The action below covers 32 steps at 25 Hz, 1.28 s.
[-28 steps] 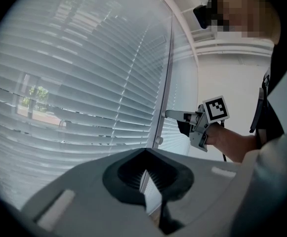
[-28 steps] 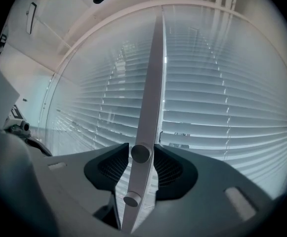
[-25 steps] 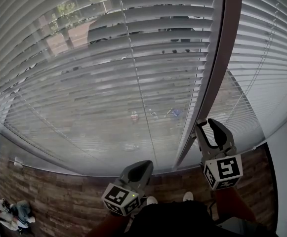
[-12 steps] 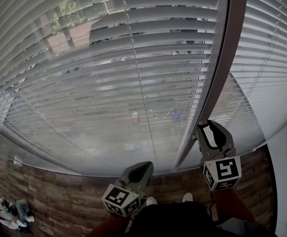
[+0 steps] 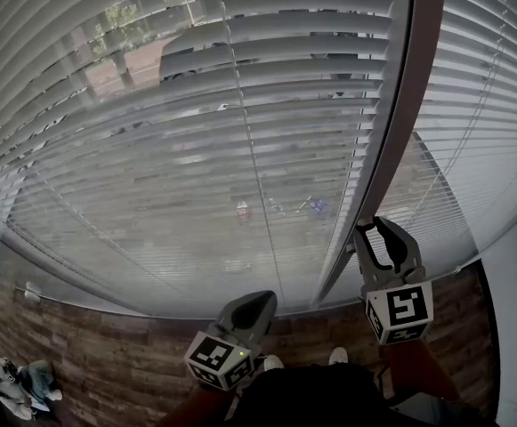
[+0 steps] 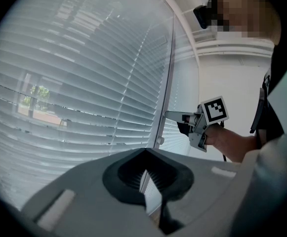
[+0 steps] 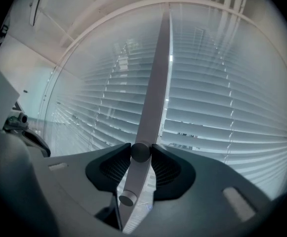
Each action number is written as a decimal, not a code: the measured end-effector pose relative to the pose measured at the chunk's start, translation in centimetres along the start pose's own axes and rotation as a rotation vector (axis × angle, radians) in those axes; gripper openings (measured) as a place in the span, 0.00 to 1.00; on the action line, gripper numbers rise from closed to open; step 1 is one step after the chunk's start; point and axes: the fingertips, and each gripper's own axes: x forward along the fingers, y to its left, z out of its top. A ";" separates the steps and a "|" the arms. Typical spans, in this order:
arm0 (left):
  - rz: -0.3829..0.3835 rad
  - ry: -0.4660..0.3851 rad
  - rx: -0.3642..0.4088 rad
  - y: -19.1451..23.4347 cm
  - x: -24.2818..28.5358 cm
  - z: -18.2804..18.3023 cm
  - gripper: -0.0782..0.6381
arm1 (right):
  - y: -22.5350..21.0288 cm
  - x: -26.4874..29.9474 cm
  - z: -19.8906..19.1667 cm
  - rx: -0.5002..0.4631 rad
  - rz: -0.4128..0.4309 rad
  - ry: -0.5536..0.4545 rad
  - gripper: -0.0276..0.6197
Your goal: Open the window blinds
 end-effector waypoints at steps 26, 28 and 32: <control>-0.005 0.004 -0.007 -0.4 0.6 -0.4 0.11 | 0.9 0.1 -0.5 -0.722 -0.075 0.126 0.27; -0.009 0.004 -0.007 -0.5 0.6 -0.4 0.11 | 0.9 0.1 -0.5 -0.765 -0.087 0.131 0.27; -0.010 0.005 -0.007 -0.4 0.7 -0.4 0.11 | 0.9 0.0 -0.3 -0.679 -0.072 0.109 0.28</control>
